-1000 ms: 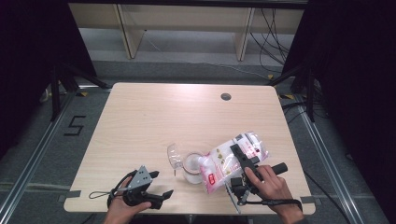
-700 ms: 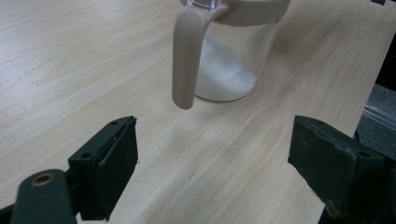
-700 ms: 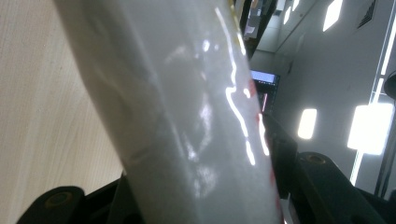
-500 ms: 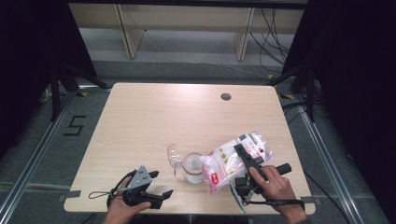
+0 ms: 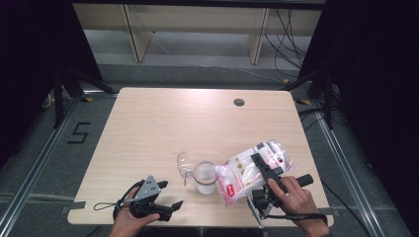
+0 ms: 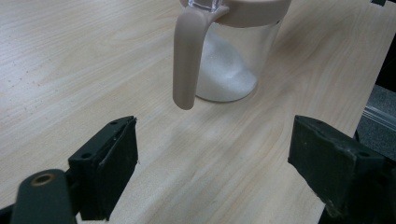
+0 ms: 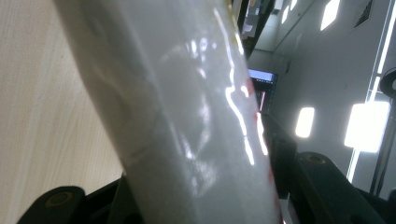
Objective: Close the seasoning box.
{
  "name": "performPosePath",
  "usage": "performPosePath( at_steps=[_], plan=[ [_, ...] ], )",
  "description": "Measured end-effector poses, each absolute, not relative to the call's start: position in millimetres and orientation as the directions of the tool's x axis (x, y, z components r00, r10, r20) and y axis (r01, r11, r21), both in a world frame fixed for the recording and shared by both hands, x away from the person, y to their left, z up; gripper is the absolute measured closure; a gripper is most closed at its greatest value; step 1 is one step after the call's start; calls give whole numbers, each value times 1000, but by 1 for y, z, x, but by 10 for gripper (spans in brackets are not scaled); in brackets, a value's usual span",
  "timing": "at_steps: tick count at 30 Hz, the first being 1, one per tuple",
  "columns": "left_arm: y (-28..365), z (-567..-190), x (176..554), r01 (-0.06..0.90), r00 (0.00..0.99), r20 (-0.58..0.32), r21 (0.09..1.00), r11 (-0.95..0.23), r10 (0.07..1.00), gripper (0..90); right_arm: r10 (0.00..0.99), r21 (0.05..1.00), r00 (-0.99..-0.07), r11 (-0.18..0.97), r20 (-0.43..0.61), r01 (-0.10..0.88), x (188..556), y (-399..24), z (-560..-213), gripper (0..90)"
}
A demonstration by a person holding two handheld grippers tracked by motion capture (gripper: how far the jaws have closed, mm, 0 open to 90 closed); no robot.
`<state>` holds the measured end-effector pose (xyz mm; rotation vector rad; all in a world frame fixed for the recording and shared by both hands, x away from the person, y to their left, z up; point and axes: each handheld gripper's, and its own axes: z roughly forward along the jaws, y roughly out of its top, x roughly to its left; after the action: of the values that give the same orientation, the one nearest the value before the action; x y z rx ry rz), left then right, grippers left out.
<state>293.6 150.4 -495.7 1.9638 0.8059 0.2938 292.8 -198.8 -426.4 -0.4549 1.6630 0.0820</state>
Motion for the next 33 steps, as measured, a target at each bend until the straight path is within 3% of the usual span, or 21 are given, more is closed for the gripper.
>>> performPosePath(
  at_steps=[3,8,10,11,14,15,16,18,19,21,22,26,33],
  plan=[
    [150,-496,293,419,752,-126,849,-322,647,153,-205,-162,-105,933,-973,-321,289,-201,-430,598],
    [151,-495,294,413,756,-114,847,-335,645,153,-233,-189,-98,925,-968,-331,287,-197,-426,598],
    [150,-496,294,416,753,-123,850,-324,646,153,-187,-144,-100,932,-977,-333,286,-197,-429,598],
    [150,-496,293,419,752,-126,849,-322,647,153,-239,-198,-76,915,-968,-352,286,-195,-425,598],
    [150,-496,294,418,752,-126,849,-322,647,153,-274,-236,-47,893,-961,-384,287,-194,-423,598],
    [150,-496,294,419,752,-126,849,-322,647,153,-219,-172,-109,927,-970,-335,283,-194,-428,598],
    [151,-495,294,413,756,-114,847,-335,644,153,-236,-193,-75,910,-969,-367,285,-192,-426,598],
    [150,-496,293,417,750,-126,852,-317,650,153,-198,-151,-114,932,-974,-330,282,-192,-430,598],
    [150,-496,293,418,751,-125,850,-319,649,153,-239,-196,-70,905,-969,-376,285,-189,-426,598],
    [150,-496,294,418,754,-120,847,-329,646,153,-208,-162,-101,924,-973,-345,283,-190,-429,598],
    [150,-496,294,418,754,-121,847,-329,645,153,-243,-196,-82,907,-967,-372,285,-188,-426,598],
    [150,-496,294,420,753,-119,844,-334,647,153,-203,-157,-86,913,-975,-377,286,-187,-430,599],
    [151,-495,294,419,751,-102,838,-351,652,153,-223,-174,-98,915,-970,-365,292,-187,-429,599]
  ],
)
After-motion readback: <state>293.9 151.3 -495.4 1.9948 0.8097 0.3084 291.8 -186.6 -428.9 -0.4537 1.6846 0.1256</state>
